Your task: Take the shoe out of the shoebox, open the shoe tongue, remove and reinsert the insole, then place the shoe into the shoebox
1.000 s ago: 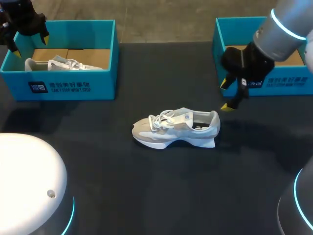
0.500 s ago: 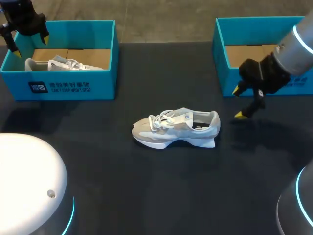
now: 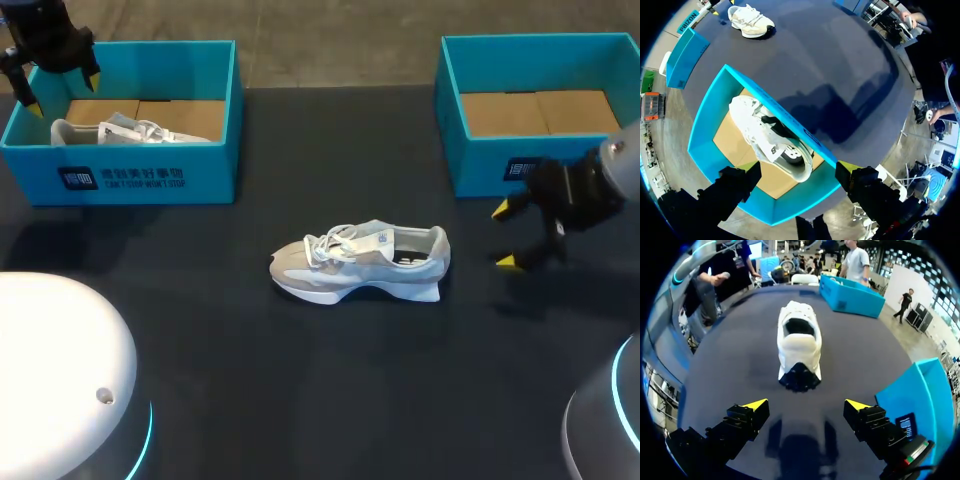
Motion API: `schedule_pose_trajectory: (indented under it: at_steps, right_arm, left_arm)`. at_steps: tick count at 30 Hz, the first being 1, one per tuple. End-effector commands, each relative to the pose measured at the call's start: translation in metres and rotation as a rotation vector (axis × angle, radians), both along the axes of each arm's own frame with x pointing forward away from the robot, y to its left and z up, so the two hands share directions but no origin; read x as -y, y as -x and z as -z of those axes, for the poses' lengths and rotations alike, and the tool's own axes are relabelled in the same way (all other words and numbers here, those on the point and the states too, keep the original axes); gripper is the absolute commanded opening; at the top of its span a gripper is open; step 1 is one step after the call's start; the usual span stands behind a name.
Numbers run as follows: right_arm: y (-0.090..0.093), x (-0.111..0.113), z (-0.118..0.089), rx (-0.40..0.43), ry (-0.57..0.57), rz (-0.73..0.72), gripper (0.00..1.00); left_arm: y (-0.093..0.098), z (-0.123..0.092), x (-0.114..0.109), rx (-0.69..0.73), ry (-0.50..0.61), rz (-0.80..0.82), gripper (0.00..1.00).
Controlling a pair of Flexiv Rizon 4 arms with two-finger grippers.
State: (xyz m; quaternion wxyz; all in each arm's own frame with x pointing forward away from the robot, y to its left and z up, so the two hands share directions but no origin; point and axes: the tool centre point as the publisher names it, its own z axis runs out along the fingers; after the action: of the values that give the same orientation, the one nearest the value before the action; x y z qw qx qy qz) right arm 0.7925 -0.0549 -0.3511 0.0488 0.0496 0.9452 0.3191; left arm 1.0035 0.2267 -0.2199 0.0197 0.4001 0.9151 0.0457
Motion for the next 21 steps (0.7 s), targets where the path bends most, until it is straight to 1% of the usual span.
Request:
schedule_pose_trajectory:
  at_steps: [1, 5, 11, 18, 21]
  right_arm:
    - [-0.001, 0.0, 0.017, 0.002, -0.108, -0.036, 1.0]
    - [-0.002, -0.005, 0.025, -0.018, -0.146, -0.017, 1.0]
    - [-0.004, -0.017, 0.034, -0.012, -0.203, -0.012, 1.0]
    - [-0.004, -0.027, 0.041, -0.004, -0.232, -0.019, 1.0]
    - [-0.005, -0.03, 0.045, -0.024, -0.228, -0.013, 1.0]
  left_arm:
    - [0.001, -0.001, 0.0, 0.001, -0.002, 0.0, 1.0]
    - [0.001, -0.001, 0.0, 0.001, -0.002, 0.0, 1.0]
    - [0.001, -0.001, 0.0, 0.001, -0.002, 0.0, 1.0]
    - [0.001, -0.001, 0.0, 0.001, -0.002, 0.0, 1.0]
    - [0.001, -0.001, 0.0, 0.001, -0.002, 0.0, 1.0]
